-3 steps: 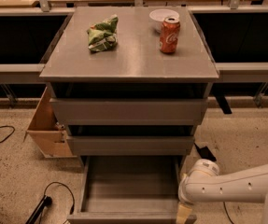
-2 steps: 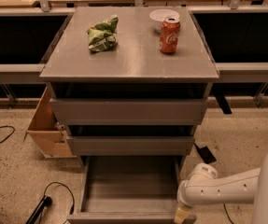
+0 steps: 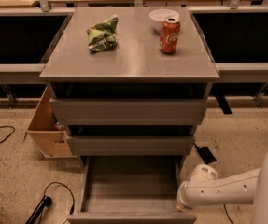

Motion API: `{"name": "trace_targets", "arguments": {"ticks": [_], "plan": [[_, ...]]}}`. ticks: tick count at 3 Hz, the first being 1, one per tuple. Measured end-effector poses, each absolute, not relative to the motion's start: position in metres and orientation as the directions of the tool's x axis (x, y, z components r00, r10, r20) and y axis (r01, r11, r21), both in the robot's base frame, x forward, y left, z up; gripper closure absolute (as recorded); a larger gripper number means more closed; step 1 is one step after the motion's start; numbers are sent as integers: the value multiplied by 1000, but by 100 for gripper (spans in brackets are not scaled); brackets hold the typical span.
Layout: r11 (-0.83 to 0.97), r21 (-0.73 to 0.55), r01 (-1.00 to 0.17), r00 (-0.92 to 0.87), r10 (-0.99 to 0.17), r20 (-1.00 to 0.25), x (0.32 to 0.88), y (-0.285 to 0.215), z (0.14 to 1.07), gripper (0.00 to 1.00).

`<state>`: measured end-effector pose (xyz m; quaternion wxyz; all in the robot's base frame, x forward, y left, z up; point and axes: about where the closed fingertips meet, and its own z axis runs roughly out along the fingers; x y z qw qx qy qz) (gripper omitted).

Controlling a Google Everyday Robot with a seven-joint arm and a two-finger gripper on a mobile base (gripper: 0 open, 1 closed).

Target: Close bottom drawer

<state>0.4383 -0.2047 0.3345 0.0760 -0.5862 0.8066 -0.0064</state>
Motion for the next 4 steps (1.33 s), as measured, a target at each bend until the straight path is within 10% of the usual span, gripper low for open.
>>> {"name": "trace_targets", "arguments": {"ticks": [2, 4], "plan": [[332, -62, -941, -323, -939, -122, 428, -201, 303, 100], [409, 63, -910, -414, -891, -185, 373, -176, 149, 100]]}}
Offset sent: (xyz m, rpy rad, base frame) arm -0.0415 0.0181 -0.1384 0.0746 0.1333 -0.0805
